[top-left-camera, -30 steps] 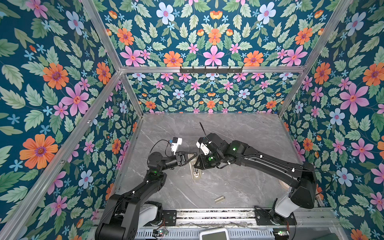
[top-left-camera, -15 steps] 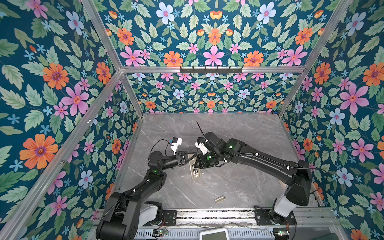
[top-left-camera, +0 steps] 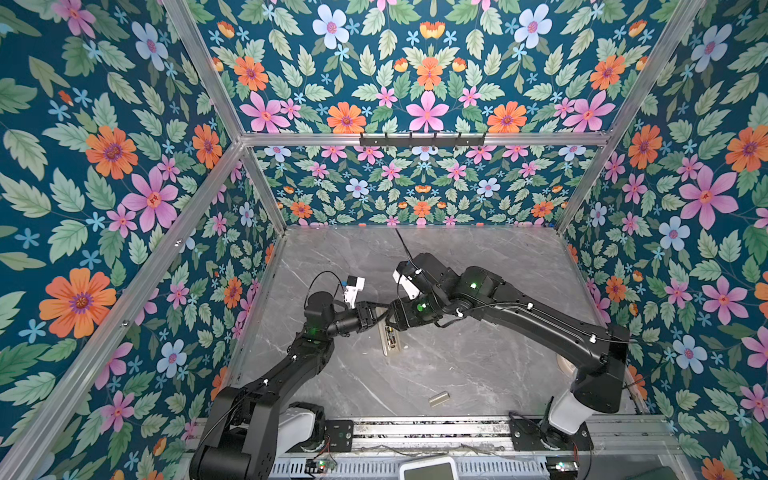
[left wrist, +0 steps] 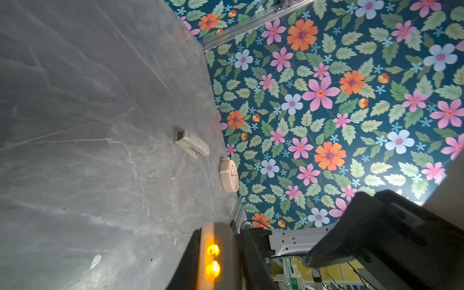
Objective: Load the batteries into the remote control
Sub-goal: 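Lift the right gripper off the batteries and draw it back from the remote, then move the right gripper down over the beige battery cover on the table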
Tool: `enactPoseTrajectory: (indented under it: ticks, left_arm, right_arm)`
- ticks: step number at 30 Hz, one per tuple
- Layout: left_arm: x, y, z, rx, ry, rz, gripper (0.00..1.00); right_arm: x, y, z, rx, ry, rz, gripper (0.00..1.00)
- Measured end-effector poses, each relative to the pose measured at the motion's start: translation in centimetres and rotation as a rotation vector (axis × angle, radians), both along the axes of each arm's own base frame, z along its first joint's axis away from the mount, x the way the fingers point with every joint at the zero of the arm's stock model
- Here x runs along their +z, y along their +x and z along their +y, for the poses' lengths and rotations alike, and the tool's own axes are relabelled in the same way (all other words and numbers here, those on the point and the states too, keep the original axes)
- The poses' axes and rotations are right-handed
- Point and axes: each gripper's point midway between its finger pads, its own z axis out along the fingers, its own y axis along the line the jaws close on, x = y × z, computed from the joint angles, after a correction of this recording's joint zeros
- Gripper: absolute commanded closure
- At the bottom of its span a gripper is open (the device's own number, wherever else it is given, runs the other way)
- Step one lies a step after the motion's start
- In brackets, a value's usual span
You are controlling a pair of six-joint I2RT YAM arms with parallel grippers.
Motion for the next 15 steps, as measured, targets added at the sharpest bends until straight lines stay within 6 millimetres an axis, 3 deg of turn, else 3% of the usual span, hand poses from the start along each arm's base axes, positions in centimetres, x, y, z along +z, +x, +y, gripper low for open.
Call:
enactPoseTrajectory:
  ticks: [3,5,6,10,15]
  left_arm:
    - [-1.0,0.1,0.3,0.02,0.033,0.014,1.0]
    - [-1.3,0.2,0.5,0.03,0.057,0.01,1.0]
    - [-1.4,0.2,0.5,0.034,0.07,0.004,1.0]
    - [-2.1,0.2,0.8,0.041,0.112,0.0,1.0]
    - [-3.2,-0.3,1.2,0.055,0.14,0.023,1.0]
  right_arm:
    - [-0.7,-0.8,-2.9,-0.078,-0.065,0.029,0.27]
    - [-2.1,-1.5,-4.5,-0.118,-0.127,0.068,0.16]
    - [-3.0,-2.1,-5.4,-0.138,-0.162,0.089,0.16]
    - [-6.7,-6.0,-7.9,-0.103,-0.303,0.164,0.16]
    - [-11.0,-10.5,-9.0,0.014,-0.446,0.257,0.16]
